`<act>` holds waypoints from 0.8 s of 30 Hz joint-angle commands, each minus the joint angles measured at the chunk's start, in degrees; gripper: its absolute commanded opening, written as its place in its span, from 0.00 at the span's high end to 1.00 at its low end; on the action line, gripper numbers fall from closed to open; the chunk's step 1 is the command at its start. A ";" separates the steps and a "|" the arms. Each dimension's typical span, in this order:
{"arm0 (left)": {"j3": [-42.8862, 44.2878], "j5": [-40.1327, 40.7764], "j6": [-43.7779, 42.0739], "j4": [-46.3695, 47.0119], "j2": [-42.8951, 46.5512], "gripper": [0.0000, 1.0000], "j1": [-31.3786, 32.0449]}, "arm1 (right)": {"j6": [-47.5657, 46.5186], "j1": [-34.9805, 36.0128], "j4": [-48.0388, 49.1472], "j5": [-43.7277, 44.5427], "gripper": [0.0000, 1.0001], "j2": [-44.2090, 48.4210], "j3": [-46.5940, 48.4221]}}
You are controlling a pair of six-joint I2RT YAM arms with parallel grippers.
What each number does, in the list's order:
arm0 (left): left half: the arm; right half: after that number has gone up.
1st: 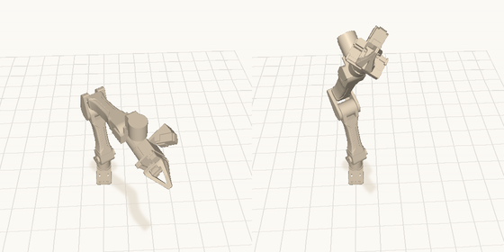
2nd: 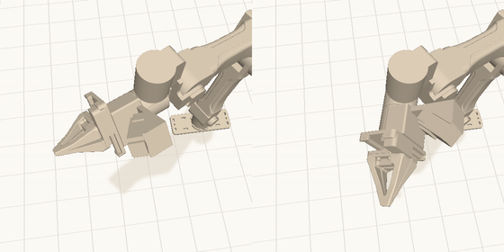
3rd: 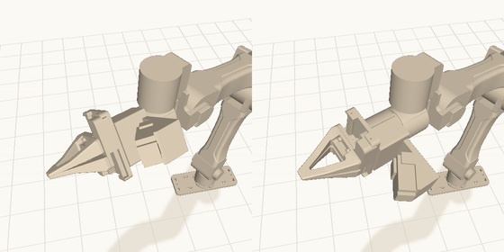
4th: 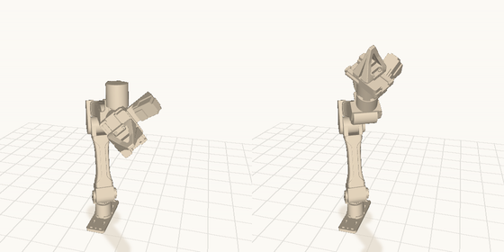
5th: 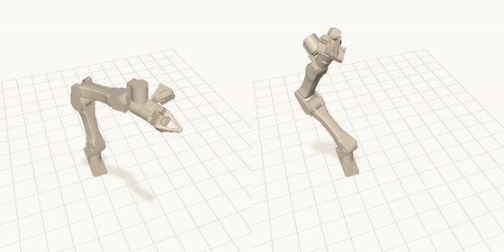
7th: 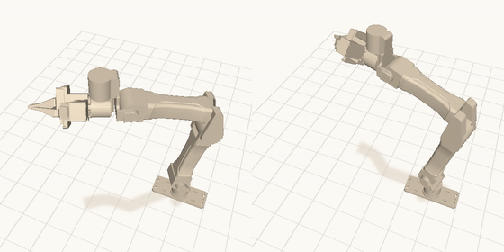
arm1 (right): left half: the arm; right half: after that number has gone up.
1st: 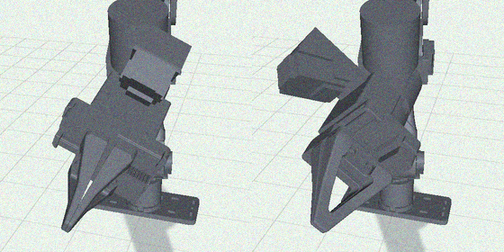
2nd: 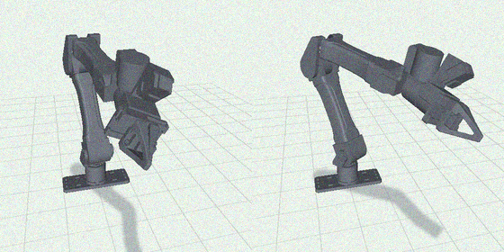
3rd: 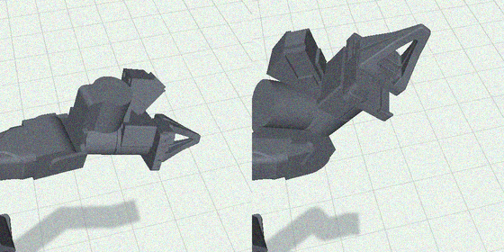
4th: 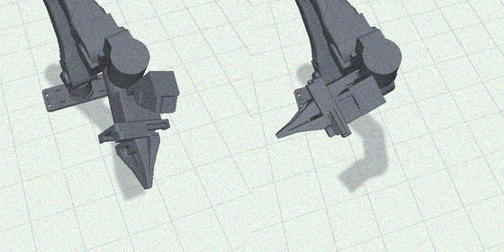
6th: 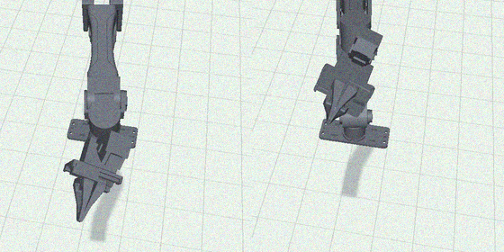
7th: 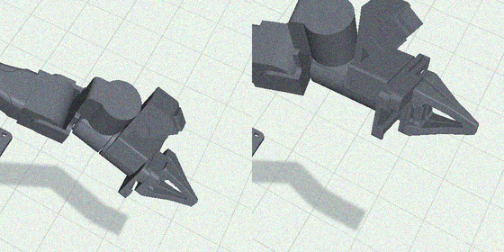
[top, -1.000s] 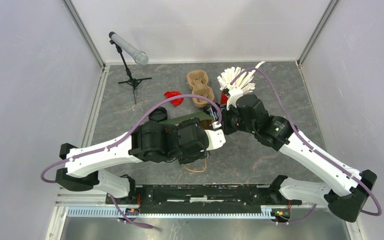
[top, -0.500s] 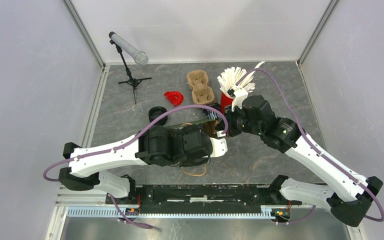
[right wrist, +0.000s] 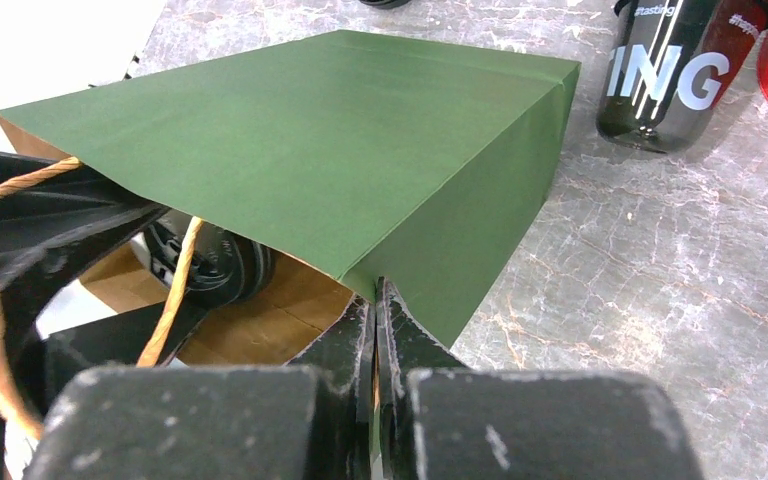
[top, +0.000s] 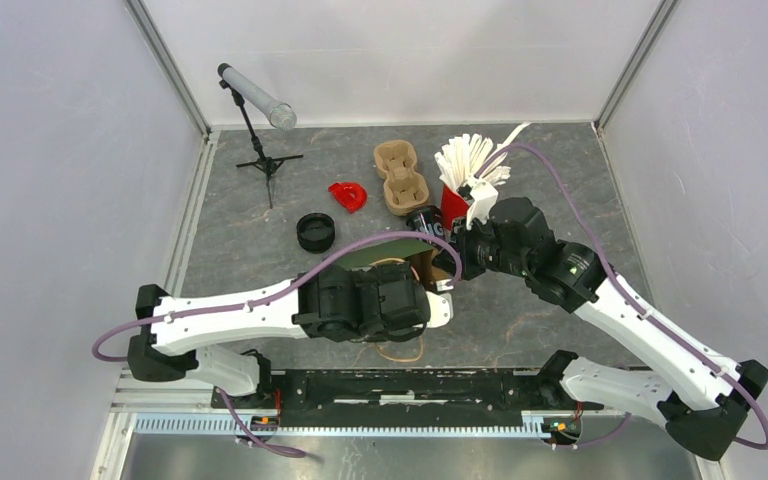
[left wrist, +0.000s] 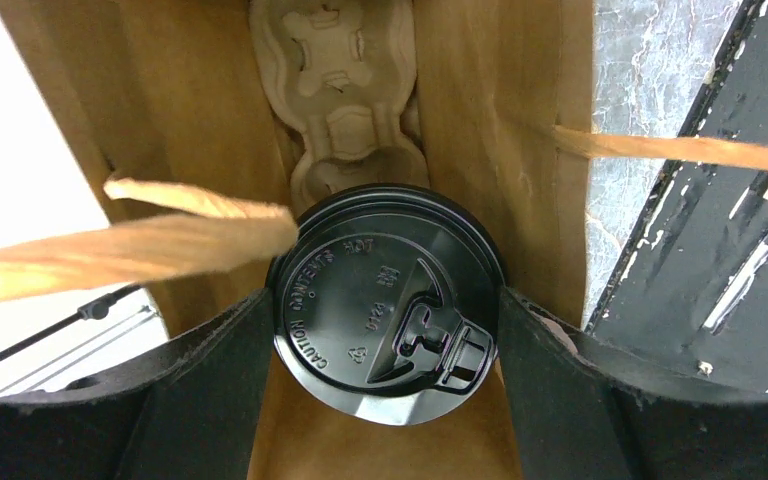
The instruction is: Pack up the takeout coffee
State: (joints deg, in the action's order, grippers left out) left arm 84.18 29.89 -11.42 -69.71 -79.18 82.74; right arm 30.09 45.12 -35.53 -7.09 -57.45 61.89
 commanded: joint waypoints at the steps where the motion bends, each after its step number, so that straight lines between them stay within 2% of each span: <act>1: -3.51 1.54 -4.15 6.01 2.77 0.60 0.35 | -1.42 -0.35 1.43 -1.81 1.00 0.89 -1.57; 11: -9.69 3.51 -7.19 10.60 5.21 0.61 0.40 | -2.53 -0.39 2.14 -3.88 1.00 0.79 -1.94; 20: -11.23 3.35 -10.42 12.00 6.21 0.61 0.31 | -3.18 -0.56 1.54 -3.42 1.00 0.23 -1.45; 24: -11.10 2.76 -10.56 12.48 5.71 0.61 0.27 | -3.61 -0.52 0.86 -1.69 0.82 0.49 -1.45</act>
State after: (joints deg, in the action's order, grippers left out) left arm 72.95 31.68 -19.03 -59.99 -74.59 82.74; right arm 27.68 44.82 -34.39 -10.20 -57.10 60.53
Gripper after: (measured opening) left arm 0.825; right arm 0.121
